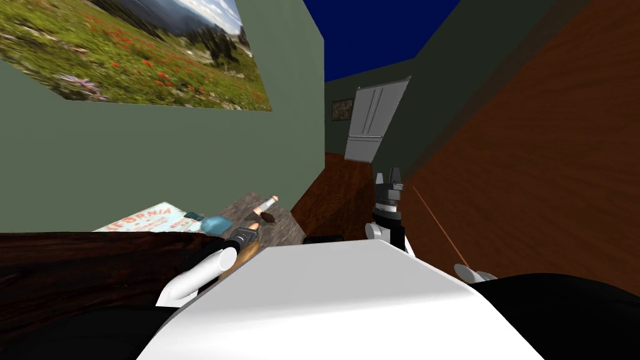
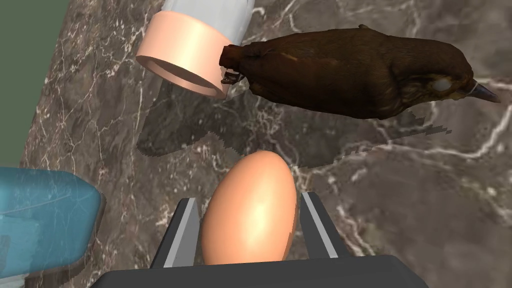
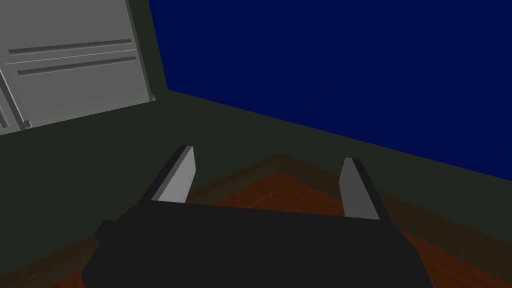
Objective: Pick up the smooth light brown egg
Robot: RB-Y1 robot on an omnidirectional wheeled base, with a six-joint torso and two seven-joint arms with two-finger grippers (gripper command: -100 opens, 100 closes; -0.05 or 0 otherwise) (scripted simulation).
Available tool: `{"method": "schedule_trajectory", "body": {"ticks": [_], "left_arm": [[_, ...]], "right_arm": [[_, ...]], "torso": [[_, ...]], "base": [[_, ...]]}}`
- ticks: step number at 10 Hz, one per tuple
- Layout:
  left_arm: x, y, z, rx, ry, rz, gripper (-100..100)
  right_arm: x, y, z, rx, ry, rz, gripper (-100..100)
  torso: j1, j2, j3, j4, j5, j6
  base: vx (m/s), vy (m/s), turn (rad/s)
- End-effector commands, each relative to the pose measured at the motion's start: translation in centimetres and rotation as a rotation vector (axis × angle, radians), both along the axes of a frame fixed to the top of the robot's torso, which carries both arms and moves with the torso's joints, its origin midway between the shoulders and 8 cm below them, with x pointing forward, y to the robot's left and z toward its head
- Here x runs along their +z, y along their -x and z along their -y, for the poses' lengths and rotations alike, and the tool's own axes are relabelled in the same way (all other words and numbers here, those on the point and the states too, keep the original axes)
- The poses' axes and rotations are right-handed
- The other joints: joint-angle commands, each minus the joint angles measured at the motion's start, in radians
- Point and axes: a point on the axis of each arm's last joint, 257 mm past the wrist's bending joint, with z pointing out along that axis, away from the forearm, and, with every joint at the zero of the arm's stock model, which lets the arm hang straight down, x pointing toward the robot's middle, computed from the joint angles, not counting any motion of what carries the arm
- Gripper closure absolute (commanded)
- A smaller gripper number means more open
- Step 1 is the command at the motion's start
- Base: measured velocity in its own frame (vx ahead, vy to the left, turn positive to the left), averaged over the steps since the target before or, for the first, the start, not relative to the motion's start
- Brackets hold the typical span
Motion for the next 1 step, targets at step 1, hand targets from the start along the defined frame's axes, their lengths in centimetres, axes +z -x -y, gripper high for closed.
{"method": "schedule_trajectory", "body": {"ticks": [1], "left_arm": [[0.0, 0.0, 0.0, 0.0, 0.0, 0.0, 0]], "right_arm": [[0.0, 0.0, 0.0, 0.0, 0.0, 0.0, 0]], "torso": [[0.0, 0.0, 0.0, 0.0, 0.0, 0.0]], "base": [[0.0, 0.0, 0.0]]}}
